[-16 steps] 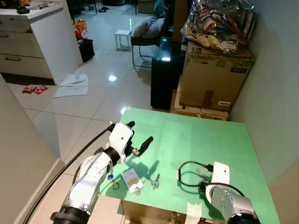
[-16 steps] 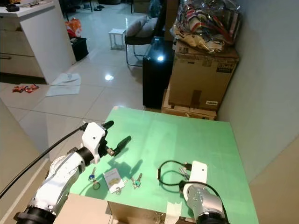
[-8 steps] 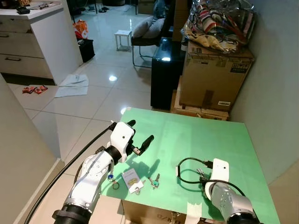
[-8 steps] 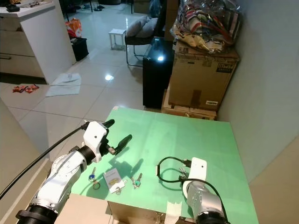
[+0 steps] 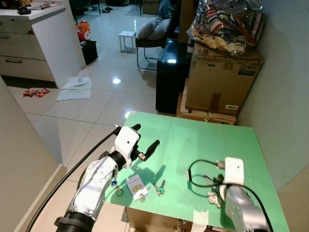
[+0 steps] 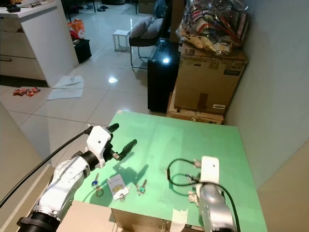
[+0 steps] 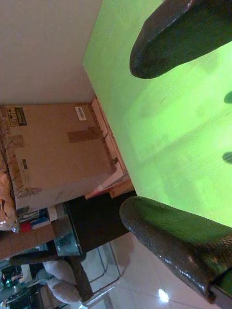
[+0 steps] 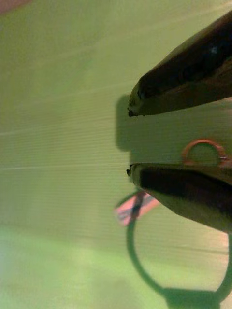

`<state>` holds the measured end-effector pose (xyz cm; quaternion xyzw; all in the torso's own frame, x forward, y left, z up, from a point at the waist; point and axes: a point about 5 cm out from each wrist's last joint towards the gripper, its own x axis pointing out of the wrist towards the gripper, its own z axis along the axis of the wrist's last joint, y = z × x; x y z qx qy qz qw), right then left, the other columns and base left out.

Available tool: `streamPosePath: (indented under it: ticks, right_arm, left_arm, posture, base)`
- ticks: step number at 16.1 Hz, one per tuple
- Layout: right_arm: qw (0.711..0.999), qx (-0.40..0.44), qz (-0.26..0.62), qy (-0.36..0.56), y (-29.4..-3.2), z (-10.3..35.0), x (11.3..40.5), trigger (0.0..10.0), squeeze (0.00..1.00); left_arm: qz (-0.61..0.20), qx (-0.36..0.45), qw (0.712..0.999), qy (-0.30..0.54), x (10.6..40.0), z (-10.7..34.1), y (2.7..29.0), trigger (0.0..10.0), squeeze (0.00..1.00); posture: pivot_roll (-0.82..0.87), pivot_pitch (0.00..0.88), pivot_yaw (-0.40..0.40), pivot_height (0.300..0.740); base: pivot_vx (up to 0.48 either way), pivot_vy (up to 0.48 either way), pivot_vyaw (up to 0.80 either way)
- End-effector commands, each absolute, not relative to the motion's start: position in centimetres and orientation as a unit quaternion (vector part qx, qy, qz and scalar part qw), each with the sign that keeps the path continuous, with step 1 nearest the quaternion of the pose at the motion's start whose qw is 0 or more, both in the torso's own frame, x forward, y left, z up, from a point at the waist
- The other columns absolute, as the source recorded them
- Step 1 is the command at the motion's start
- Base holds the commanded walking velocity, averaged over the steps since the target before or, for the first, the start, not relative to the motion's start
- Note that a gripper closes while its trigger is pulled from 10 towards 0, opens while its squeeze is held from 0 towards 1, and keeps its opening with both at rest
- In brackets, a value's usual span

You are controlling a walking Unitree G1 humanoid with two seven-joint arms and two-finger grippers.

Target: Hang keys on a hook

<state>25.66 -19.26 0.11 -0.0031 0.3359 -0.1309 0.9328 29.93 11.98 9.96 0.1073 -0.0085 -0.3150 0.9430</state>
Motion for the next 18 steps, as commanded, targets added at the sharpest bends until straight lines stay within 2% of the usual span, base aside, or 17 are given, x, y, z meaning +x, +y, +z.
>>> streamPosePath:
  ticks: [1,12,13,14,18]
  right_arm:
    - [0.925,0.026,-0.133,0.354,-19.2,-0.4,25.2,10.0,1.00]
    - [0.912,0.104,-0.094,0.385,-16.9,-0.9,25.0,10.0,1.00]
    - [0.907,0.101,-0.094,0.397,-16.9,-1.1,24.9,10.0,0.89]
    - [0.904,0.100,-0.095,0.404,-16.9,-1.3,24.8,10.0,0.00]
    - [0.897,0.102,-0.103,0.417,-17.0,-1.7,24.6,10.0,0.00]
  left_arm:
    - [-0.322,0.117,0.940,-0.011,30.1,10.1,11.8,10.0,0.00]
    - [-0.324,0.130,0.937,-0.015,30.3,10.3,12.2,10.0,0.00]
    - [-0.324,0.131,0.937,-0.015,30.3,10.3,12.2,10.0,0.00]
    - [-0.324,0.132,0.937,-0.015,30.3,10.3,12.2,10.0,0.00]
    - [-0.324,0.133,0.936,-0.015,30.4,10.3,12.2,10.0,0.00]
  posture:
    - [-0.11,0.000,0.024,0.736]
    - [-0.09,0.000,0.022,0.736]
    - [-0.09,0.000,0.022,0.736]
    - [-0.09,0.000,0.020,0.736]
    - [-0.09,0.000,0.020,0.736]
  base:
    - [0.000,0.000,0.00]
    - [0.000,0.000,0.00]
    - [0.000,0.000,0.00]
    - [0.000,0.000,0.00]
    - [0.000,0.000,0.00]
